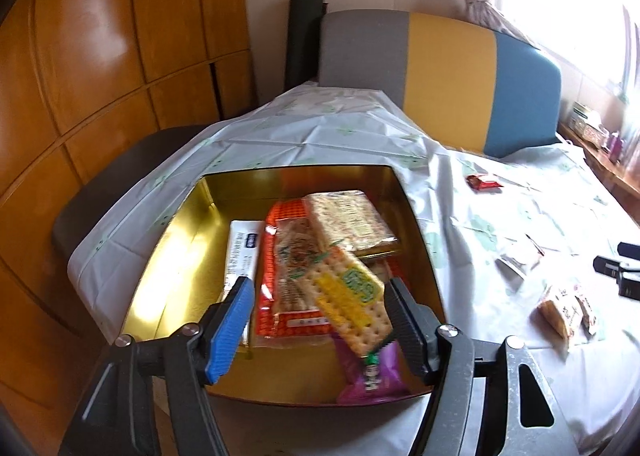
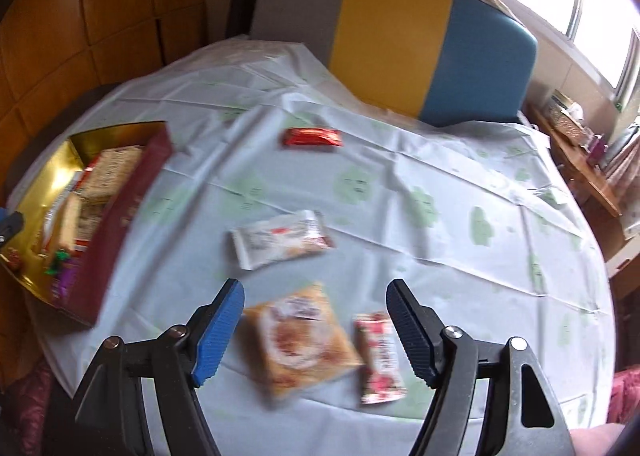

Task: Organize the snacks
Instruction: 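Withdraw both grippers from the tin toward the red candy bar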

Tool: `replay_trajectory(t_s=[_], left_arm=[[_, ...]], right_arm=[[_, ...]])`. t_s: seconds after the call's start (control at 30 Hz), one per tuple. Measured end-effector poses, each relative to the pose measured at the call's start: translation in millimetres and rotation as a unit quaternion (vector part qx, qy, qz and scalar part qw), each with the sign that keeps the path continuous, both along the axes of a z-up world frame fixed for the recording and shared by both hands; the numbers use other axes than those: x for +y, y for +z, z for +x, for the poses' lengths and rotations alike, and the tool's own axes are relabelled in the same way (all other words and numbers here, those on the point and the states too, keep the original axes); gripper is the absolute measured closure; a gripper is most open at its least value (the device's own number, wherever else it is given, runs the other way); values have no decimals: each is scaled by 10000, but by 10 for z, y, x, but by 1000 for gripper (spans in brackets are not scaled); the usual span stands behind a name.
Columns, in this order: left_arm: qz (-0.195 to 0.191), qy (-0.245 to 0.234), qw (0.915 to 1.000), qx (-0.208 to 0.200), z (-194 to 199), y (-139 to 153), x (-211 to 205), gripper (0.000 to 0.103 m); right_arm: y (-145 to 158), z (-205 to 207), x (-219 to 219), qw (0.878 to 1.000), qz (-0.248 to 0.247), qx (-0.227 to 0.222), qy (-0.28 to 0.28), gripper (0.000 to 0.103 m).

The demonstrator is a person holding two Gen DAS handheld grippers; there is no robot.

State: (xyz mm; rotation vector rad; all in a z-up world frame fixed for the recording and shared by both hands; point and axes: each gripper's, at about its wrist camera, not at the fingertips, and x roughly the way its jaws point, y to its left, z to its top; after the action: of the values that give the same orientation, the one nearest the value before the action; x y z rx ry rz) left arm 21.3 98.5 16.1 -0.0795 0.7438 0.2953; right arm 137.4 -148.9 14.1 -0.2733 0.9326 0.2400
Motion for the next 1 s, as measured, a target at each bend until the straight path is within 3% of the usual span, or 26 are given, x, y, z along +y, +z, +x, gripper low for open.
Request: replay_trajectory(t_s=[0.17, 0.3, 0.4, 0.53, 0.7, 0.83, 1.0], left_arm=[[79, -249, 9996, 104, 96, 12, -196, 34], [270, -591, 9978, 151, 174, 27, -412, 33], [164, -945, 9944, 438, 335, -31, -553, 32], [-67, -1337, 9885, 700, 575, -55, -741, 32], [-327, -1673, 9798, 1049, 940, -73, -954, 32], [-7, -1908, 9754, 1105, 1268, -61, -1165, 32], [52, -1941, 9729, 1255, 1769, -113, -1286, 32]], right_arm=[[-91, 229, -501, 9988, -123, 122, -456, 28], [-272, 333, -898, 9940, 330, 269, -1008, 28], [-364, 419, -1093, 9859, 546, 612, -1462, 28], [-353, 434, -1198, 9805, 832, 713, -1633, 28], [-366, 428, -1228, 9775, 854, 822, -1742, 28], [-378, 449, -1242, 9761, 841, 905, -1789, 28], [-378, 432, -1249, 9750, 894, 967, -1789, 28]])
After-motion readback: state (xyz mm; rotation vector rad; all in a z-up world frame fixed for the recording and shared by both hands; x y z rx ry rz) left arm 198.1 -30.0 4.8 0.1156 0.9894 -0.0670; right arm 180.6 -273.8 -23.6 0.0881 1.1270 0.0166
